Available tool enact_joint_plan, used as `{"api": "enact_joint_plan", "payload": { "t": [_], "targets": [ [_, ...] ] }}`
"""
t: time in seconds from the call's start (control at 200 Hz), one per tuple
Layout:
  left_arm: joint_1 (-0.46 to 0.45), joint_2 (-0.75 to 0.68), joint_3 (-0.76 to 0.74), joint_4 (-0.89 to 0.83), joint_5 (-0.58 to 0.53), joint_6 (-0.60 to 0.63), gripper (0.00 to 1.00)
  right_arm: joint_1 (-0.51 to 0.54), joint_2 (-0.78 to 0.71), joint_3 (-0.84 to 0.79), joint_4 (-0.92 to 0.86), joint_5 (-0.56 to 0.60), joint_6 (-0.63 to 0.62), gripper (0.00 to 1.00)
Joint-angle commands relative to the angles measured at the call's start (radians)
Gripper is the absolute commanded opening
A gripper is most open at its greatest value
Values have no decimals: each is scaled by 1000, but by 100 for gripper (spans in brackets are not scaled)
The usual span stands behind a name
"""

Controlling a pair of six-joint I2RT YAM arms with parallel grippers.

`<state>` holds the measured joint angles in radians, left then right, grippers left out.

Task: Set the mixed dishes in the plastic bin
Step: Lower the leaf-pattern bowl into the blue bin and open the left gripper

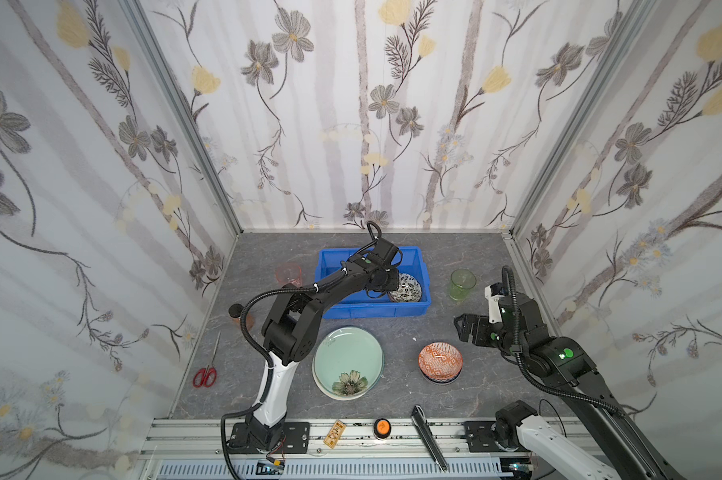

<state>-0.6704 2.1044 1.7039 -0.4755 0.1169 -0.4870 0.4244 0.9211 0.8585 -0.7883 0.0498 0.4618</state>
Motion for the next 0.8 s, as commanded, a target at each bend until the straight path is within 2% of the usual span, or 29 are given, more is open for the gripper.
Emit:
{"api": "enact_joint_plan", "payload": {
  "t": [0.0,0.14,0.325,0.475,0.6,0.794],
  "targets": [
    [0,-22,-7,11,-5,-7,47,0,16,11,31,-26,-8,100],
    [0,-48,-32,11,-11,-5,62,-1,44,10,8,-37,-7,97],
    [-3,-96,-66,11,-21,0,74,2,86,5,-47,-60,-2,84],
    [-12,-156,-96,11,-20,0,86,14,116,-3,-91,-62,8,67],
    [-27,-233,-135,12,-29,-5,100,42,113,-6,-132,-37,49,56],
    [-71,-354,-208,14,-41,-40,100,115,95,-12,-197,-10,149,53]
  ]
}}
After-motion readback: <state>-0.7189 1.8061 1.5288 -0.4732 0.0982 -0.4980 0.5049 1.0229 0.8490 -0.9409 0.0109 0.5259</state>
